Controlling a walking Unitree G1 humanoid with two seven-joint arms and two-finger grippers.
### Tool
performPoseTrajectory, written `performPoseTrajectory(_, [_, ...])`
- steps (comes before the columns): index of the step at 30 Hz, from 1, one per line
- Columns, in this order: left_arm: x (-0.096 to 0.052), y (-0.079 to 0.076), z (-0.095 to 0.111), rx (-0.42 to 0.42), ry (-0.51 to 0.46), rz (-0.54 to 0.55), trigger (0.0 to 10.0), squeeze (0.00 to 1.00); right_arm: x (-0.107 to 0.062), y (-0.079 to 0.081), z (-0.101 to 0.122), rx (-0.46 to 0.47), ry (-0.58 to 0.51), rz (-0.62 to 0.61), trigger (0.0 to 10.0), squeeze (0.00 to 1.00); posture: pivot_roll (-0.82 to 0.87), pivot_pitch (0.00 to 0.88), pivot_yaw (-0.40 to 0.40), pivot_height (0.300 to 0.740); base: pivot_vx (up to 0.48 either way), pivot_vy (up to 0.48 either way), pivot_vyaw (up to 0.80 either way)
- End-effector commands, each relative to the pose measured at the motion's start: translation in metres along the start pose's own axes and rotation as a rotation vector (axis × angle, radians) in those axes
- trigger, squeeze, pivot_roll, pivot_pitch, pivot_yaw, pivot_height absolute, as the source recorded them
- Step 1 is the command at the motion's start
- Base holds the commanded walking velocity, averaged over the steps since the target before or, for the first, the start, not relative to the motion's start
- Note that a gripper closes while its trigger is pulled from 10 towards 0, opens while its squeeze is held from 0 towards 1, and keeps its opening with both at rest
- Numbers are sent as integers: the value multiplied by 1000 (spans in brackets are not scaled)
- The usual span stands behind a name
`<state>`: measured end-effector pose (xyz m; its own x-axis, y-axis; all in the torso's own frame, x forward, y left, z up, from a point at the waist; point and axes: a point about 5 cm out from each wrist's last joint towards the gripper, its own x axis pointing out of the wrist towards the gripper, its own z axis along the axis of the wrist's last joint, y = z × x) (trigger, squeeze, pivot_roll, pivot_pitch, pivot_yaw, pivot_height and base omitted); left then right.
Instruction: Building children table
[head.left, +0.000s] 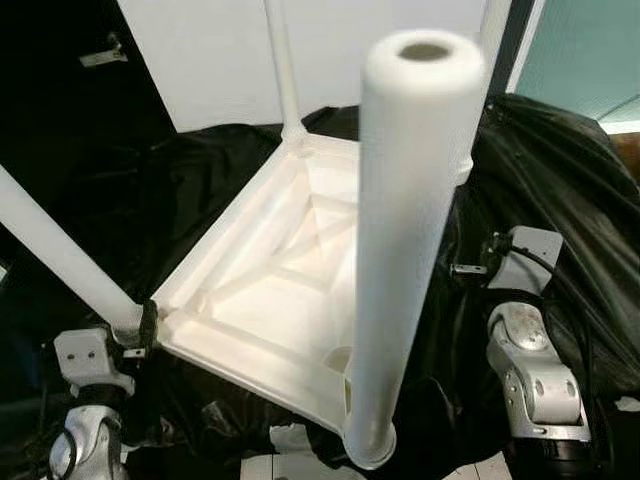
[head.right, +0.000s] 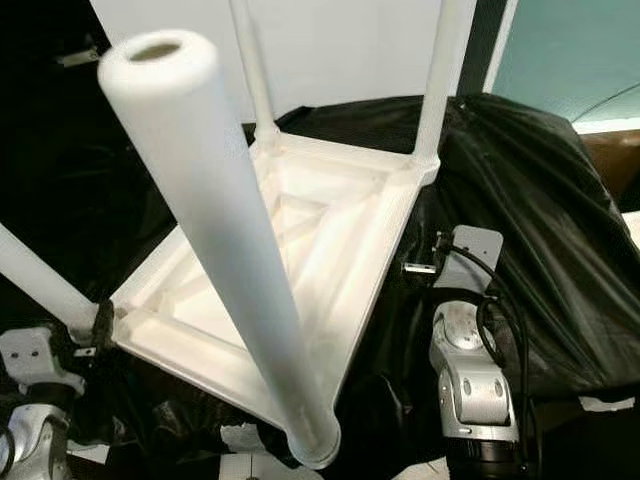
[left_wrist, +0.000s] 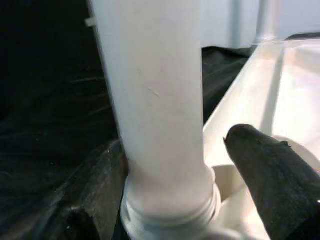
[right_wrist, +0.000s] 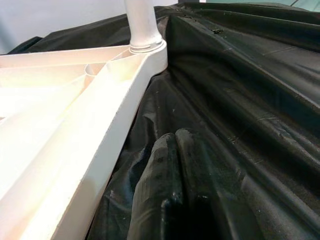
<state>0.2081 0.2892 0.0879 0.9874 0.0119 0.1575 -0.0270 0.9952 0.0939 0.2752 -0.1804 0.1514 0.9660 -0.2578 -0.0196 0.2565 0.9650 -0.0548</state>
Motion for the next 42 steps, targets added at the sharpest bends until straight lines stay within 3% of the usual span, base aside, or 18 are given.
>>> performPoseTrajectory(1, [-6,-8,1,-51,0,-124,10000,0,0,4,-4,4,23,16,10000,0,73,0,63,740,0,0,0])
performPoseTrajectory(3, [-12,-12,3,-80,5,-224,10000,0,0,4,-5,2,24,20,10000,0,78,0,60,740,0,0,0])
performPoseTrajectory(6, [-23,-12,4,-7,31,-355,10000,0,1,5,-6,-4,30,30,10000,0,84,0,51,740,0,0,0])
performPoseTrajectory(9, [-25,-12,4,11,38,-375,10000,0,1,5,-6,-6,31,33,10000,0,84,0,51,740,0,0,0])
performPoseTrajectory(12, [-35,-15,4,80,56,-477,10000,0,2,6,-6,-12,31,41,10000,0,83,0,44,740,0,0,0])
performPoseTrajectory(16, [-40,-20,4,99,56,-544,10000,0,2,6,-6,-16,33,45,10000,0,83,0,43,740,0,0,0])
performPoseTrajectory(22, [-46,-33,3,172,77,-737,10000,0,4,6,-4,-19,28,45,10000,0,76,0,48,740,0,0,0])
performPoseTrajectory(30, [-42,-39,7,204,69,-874,10000,0,4,6,-5,-20,31,45,10000,0,75,0,50,740,0,0,0])
performPoseTrajectory(33, [-37,-45,13,220,45,-971,10000,0,4,6,-6,-19,32,45,10000,0,72,0,53,740,0,0,0])
performPoseTrajectory(35, [-31,-56,17,273,25,-1126,10000,0,4,6,-6,-17,33,39,10000,0,64,0,59,740,0,0,0])
performPoseTrajectory(41, [-26,-63,18,306,26,-1222,10000,0,3,5,-7,-16,34,31,10000,0,56,0,64,740,0,0,0])
performPoseTrajectory(42, [-26,-65,17,320,43,-1277,10000,0,3,4,-7,-16,34,27,10000,0,55,0,66,740,0,0,0])
